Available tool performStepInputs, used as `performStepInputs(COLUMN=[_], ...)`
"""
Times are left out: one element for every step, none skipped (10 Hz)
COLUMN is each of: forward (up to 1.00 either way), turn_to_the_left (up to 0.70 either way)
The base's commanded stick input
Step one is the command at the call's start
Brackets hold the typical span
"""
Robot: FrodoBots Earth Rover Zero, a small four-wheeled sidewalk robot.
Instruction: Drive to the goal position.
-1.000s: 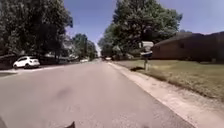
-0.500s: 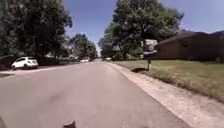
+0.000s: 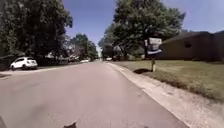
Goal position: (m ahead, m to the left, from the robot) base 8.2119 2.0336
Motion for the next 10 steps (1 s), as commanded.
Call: performStepInputs(forward=[0.70,0.70,0.70,0.70,0.70,0.70,0.70,0.70,0.70,0.70], turn_to_the_left=[0.00,0.00,0.00,0.00,0.00,0.18,0.35,0.35,0.29,0.22])
